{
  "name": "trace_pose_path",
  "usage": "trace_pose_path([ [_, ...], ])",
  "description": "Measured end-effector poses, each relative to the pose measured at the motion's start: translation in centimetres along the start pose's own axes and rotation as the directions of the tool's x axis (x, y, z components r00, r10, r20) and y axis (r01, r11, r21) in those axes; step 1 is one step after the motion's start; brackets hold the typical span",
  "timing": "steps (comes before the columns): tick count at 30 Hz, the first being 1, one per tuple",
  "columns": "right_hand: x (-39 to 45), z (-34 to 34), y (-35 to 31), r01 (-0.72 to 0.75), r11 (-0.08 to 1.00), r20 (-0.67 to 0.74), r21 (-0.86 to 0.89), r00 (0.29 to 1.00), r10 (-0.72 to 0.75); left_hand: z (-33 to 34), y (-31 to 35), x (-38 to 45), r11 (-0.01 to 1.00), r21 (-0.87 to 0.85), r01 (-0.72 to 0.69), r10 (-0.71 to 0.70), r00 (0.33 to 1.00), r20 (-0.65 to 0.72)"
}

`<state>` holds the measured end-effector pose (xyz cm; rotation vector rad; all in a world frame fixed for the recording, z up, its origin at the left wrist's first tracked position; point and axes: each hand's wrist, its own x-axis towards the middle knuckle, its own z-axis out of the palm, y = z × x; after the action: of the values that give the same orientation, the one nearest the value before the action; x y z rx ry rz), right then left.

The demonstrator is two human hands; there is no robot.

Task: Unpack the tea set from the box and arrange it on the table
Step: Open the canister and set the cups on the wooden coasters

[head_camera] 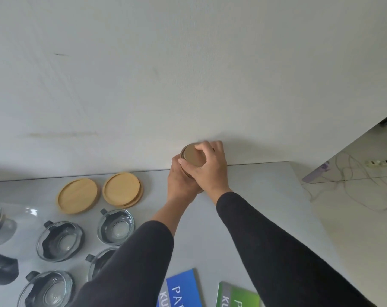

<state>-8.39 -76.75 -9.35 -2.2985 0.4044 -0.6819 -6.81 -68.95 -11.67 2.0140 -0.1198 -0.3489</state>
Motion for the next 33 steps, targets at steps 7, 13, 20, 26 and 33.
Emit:
trace_pose_path([
  [7,0.1,0.4,0.9,0.029,0.994,-0.067,0.104,0.998,-0.023,0.1,-0.8,0.4,0.998,-0.036,-0.057,0.056,0.998,-0.031],
  [13,0.6,-0.1,1.4,0.067,0.991,-0.006,0.115,0.998,-0.067,-0.4,-1.0,0.7,0.995,-0.019,-0.102,0.103,0.995,0.019],
  [20,1.3,-1.4,1.7,0.095,0.987,0.159,0.128,0.981,-0.115,-0.8,-0.8,0.3,0.993,-0.013,-0.117,0.117,0.992,0.056],
  [26,2.2,-3.6,0.3,0.074,0.988,0.272,0.136,0.956,-0.109,-1.8,-0.8,0.6,0.993,0.034,-0.117,0.111,0.985,0.133],
  [33,-5.7,-3.4,0.1,0.036,0.993,-0.286,0.114,0.958,-0.002,-1.9,-4.1,-1.0,0.961,0.272,-0.058,0.013,0.987,0.162],
])
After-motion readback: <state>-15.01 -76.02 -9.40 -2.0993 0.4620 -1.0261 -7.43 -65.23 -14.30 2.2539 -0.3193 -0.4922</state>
